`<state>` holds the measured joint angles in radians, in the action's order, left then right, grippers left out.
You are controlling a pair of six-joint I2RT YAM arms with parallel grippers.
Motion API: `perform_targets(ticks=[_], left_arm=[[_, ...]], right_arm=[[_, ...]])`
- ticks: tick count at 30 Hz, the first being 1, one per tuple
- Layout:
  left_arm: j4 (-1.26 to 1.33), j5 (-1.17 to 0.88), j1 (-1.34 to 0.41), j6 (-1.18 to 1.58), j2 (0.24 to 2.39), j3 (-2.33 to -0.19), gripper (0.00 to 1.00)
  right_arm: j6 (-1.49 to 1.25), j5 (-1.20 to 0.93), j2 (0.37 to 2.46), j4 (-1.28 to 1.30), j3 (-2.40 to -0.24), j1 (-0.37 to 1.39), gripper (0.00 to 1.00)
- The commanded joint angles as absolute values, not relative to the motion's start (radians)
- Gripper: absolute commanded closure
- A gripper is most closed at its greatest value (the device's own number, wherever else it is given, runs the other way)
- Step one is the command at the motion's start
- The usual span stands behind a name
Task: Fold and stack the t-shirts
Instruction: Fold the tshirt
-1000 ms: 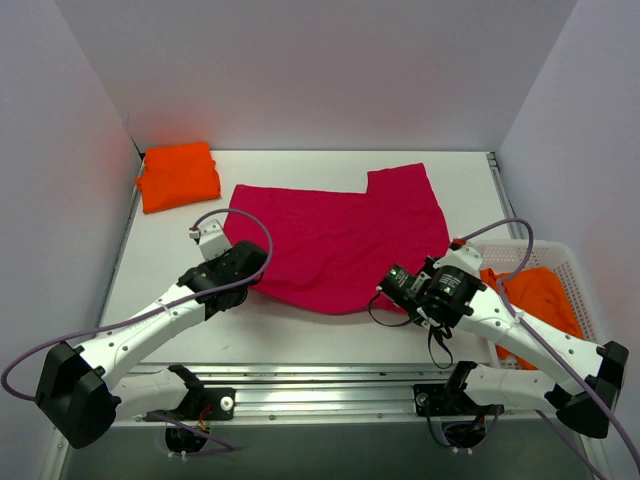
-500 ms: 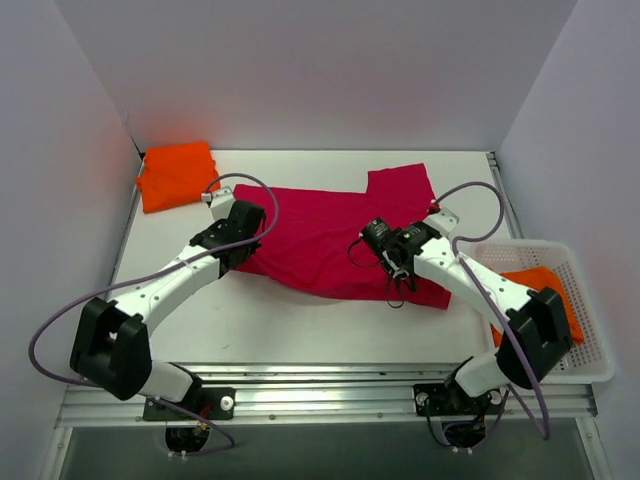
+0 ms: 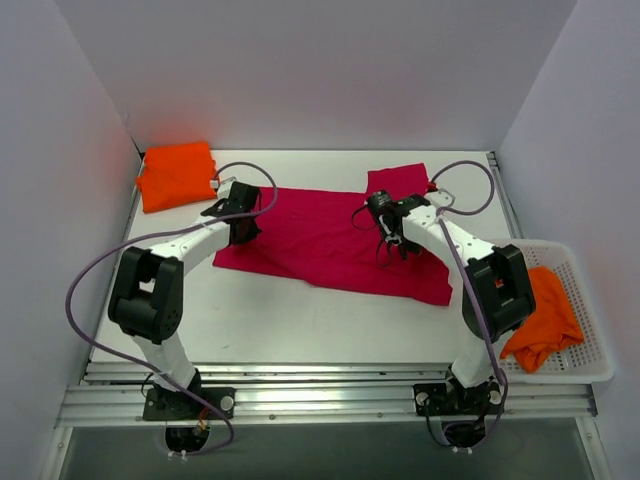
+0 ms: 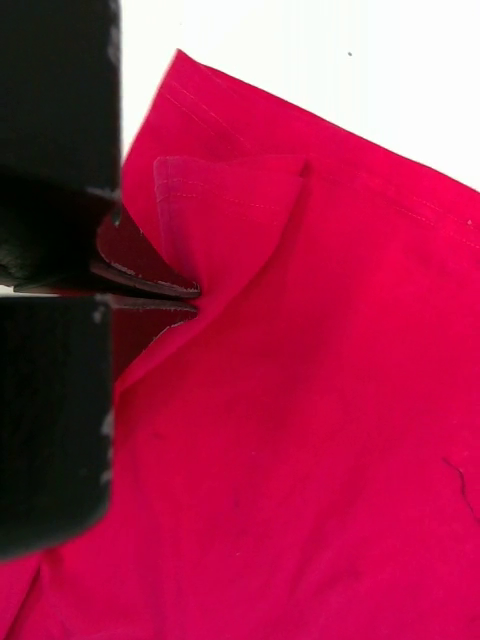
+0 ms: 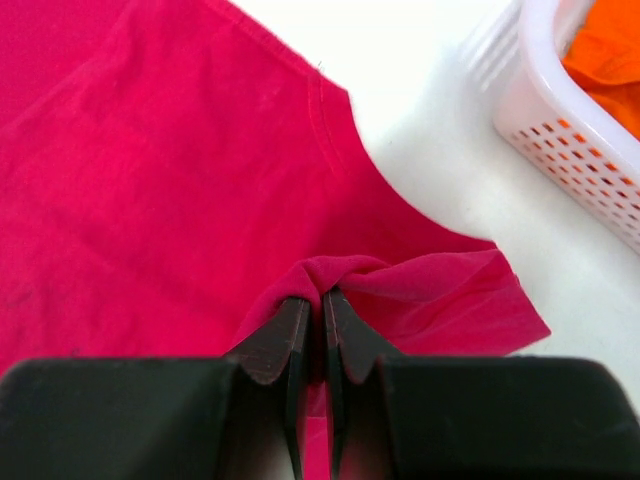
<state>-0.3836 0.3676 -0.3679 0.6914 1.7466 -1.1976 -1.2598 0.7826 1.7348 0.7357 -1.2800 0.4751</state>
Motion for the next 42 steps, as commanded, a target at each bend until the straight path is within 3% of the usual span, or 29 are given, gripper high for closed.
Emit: perform_targets(ticks=[1, 8, 10, 11, 12, 14, 18, 21, 22, 35, 42], left_arm=[[-0.328, 0.304, -0.344, 0.646, 1.802, -1.281, 0.98], [-0.345, 0.264, -0.310, 0.627, 1.887, -1.345, 0.98], [-0.359, 0.261, -0.302, 0.627, 1.899, -1.358, 0.96], [-0.362, 0.258, -0.299, 0.627, 1.902, -1.367, 0.93], [-0.364, 0.256, -0.296, 0.629, 1.902, -1.368, 0.88], [-0.364, 0.259, -0.284, 0.634, 1.901, -1.367, 0.63], [-0.362, 0.278, -0.252, 0.664, 1.891, -1.364, 0.34], [-0.362, 0.282, -0.222, 0.676, 1.873, -1.358, 0.15], [-0.362, 0.291, -0.218, 0.676, 1.862, -1.355, 0.14], [-0.307, 0.385, -0.241, 0.721, 1.444, -1.022, 0.13], [-0.243, 0.403, -0.334, 0.808, 1.427, -0.891, 0.14]], right_arm=[[-1.216, 0.815, 1.796, 0.747, -1.344, 0.437, 1.00], [-1.169, 0.790, 1.922, 0.721, -1.428, 0.391, 1.00], [-1.160, 0.781, 1.966, 0.726, -1.465, 0.384, 0.96], [-1.161, 0.779, 1.979, 0.733, -1.479, 0.379, 0.90], [-1.163, 0.788, 1.989, 0.739, -1.492, 0.377, 0.68], [-1.163, 0.798, 2.013, 0.750, -1.525, 0.373, 0.26], [-1.163, 0.819, 2.043, 0.773, -1.589, 0.344, 0.11], [-1.152, 0.837, 2.071, 0.802, -1.649, 0.315, 0.10], [-1.155, 0.854, 2.074, 0.824, -1.658, 0.311, 0.10], [-1.166, 0.756, 1.753, 0.680, -1.274, 0.405, 0.12], [-1.181, 0.718, 1.640, 0.630, -1.144, 0.498, 0.13]])
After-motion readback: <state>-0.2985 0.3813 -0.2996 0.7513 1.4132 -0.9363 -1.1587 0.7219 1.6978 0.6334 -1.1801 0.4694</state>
